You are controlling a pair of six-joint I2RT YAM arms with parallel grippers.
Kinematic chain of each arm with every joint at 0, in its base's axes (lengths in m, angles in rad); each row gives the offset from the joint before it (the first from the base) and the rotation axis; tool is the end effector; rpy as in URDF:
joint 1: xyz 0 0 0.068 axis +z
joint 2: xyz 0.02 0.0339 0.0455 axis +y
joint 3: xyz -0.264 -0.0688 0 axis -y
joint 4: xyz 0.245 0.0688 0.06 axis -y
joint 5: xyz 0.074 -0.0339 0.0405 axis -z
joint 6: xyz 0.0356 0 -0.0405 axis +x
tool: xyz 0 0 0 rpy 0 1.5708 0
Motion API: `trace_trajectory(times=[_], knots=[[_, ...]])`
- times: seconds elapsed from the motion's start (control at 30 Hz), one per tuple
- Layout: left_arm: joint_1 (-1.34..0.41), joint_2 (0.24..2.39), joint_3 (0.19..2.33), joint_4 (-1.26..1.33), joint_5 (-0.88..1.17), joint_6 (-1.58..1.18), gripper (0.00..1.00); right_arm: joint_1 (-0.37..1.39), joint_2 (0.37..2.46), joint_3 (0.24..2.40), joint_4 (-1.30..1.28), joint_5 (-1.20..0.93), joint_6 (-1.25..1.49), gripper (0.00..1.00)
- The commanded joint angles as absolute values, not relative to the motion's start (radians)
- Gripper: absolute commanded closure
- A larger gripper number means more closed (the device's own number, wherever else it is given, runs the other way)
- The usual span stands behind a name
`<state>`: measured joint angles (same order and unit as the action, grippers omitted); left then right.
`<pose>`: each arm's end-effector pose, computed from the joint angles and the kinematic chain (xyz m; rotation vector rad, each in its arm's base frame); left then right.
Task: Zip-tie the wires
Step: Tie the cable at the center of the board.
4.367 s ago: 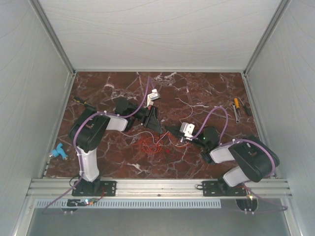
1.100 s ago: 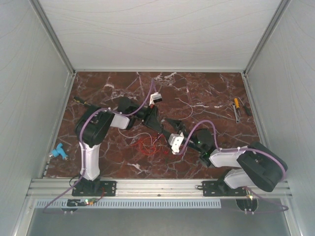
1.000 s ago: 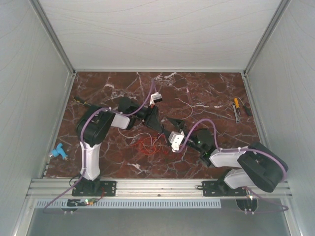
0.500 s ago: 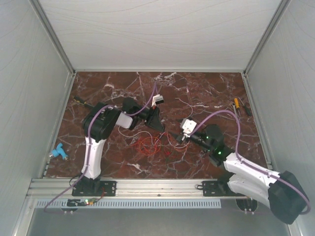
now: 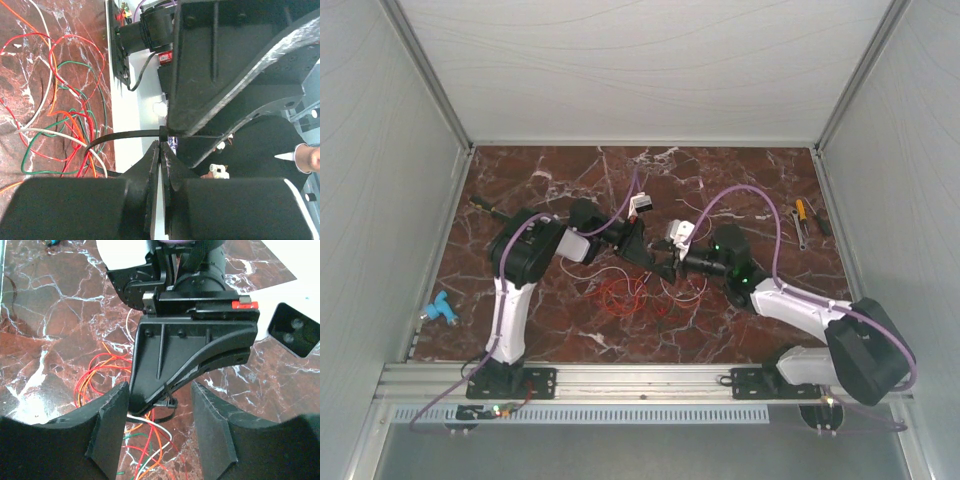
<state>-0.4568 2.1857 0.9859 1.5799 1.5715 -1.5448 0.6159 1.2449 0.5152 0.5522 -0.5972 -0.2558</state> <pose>0.3305 -0.2021 0.1500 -0.9192 -1.9948 2.1951 0.2006 0.1665 0.2267 -1.1314 1.3768 0.7811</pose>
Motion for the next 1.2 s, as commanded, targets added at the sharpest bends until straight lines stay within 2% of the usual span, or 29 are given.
trace_trajectory(times=[0.0, 0.4, 0.57, 0.7, 1.17], knots=[[-0.451, 2.207, 1.011, 1.83, 1.577, -1.542, 1.0, 0.608, 1.259, 0.58, 0.598, -0.635, -0.228, 0.51], [-0.448, 2.176, 1.012, 1.83, 1.581, -1.551, 1.0, 0.594, 1.299, 0.603, 0.549, -0.62, -0.273, 0.62], [-0.448, 2.181, 1.012, 1.83, 1.575, -1.546, 1.0, 0.59, 1.307, 0.618, 0.518, -0.633, -0.307, 0.76], [-0.448, 2.183, 1.014, 1.83, 1.574, -1.547, 1.0, 0.585, 1.312, 0.623, 0.498, -0.64, -0.324, 0.99], [-0.448, 2.245, 1.019, 1.83, 1.54, -1.554, 1.0, 0.583, 1.263, 0.647, 0.437, -0.653, -0.445, 1.0]])
